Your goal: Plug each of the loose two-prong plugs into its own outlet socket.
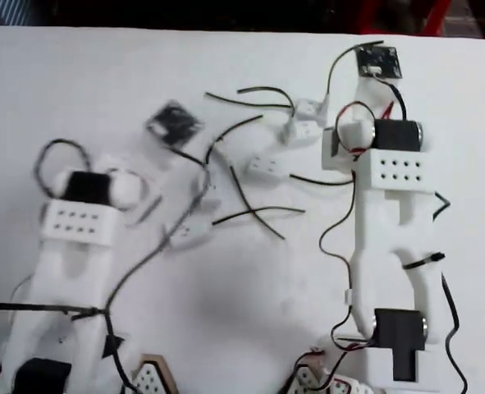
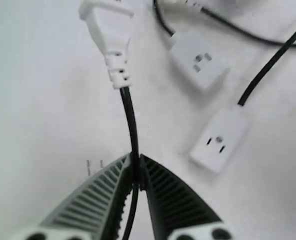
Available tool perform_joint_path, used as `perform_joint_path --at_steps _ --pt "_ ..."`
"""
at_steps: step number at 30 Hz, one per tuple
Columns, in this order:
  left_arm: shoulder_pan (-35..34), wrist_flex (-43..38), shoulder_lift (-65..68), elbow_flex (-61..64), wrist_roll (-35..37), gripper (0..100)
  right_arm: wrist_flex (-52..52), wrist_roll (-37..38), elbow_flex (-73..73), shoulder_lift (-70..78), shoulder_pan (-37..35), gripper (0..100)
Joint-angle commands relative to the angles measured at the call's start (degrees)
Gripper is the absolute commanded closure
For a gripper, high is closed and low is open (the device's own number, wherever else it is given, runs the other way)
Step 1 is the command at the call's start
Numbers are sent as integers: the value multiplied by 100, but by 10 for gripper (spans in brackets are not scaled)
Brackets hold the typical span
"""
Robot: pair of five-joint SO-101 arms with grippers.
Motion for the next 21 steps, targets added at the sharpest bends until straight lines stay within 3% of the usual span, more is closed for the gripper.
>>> perform_joint_path --at_steps 1,3,8,14,17,21 --pt "875 -571 110 -70 668 977 -259 18 18 -303 268 978" --pt "1191 -774 295 -70 976 926 -295 18 18 -268 400 978" --pt "1473 -809 356 -70 1820 662 -365 18 18 -259 497 977" --pt "1411 -97 -637 -70 1574 654 -347 18 26 -251 470 977" --pt "840 527 -1253 -44 1310 660 -330 18 35 -251 470 977" --pt "-602 1099 -1666 -18 615 672 -356 18 141 -259 453 977"
